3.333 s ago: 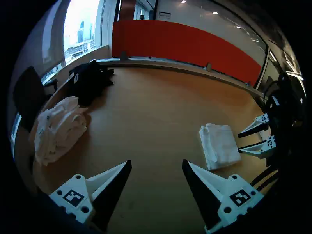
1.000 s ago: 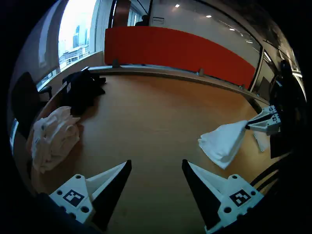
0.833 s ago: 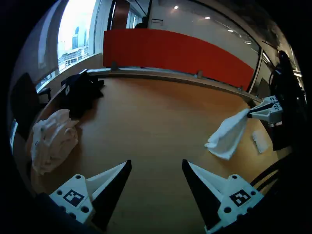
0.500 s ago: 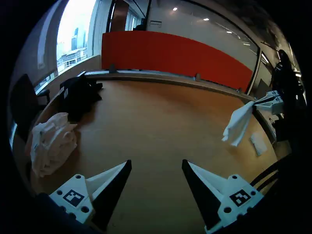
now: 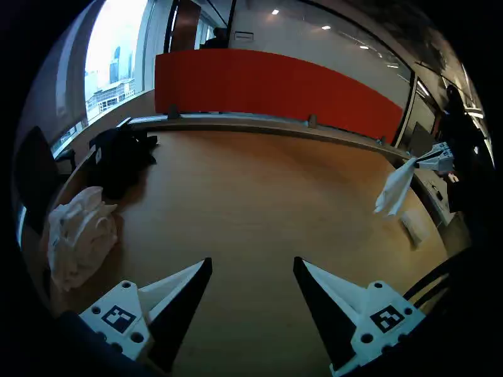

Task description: Fold towel

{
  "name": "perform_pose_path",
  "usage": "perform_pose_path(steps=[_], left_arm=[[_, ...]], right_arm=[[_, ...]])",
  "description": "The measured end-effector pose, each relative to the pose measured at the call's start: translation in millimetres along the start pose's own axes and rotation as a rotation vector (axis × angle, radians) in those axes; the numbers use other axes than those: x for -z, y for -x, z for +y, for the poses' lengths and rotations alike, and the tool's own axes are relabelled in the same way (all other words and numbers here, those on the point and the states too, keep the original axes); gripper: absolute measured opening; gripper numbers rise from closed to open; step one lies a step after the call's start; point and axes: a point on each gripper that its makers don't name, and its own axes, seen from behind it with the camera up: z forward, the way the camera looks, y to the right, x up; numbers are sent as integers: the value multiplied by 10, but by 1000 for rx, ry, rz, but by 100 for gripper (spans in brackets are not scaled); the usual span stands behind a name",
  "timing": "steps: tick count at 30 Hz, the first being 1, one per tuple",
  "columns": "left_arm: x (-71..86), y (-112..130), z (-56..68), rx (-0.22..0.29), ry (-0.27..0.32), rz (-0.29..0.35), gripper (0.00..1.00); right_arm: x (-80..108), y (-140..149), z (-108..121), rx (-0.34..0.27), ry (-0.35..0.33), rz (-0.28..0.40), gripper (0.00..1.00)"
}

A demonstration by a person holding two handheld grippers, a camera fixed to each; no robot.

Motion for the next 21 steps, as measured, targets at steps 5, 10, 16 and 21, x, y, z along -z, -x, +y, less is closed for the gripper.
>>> perform_pose_path(steps=[5, 10, 16, 21], left_arm=[[-21, -2, 29, -7, -1, -7, 96], [-47, -9, 69, -10, -1, -13, 96], [-87, -33, 122, -15, 1, -18, 96], [-129, -62, 159, -16, 2, -21, 96]], right_arm=[[59, 180, 296, -2, 31, -30, 3], [110, 328, 561, -12, 57, -49, 3], [180, 484, 861, -35, 88, -66, 3], [233, 605, 1077, -53, 112, -80, 3]])
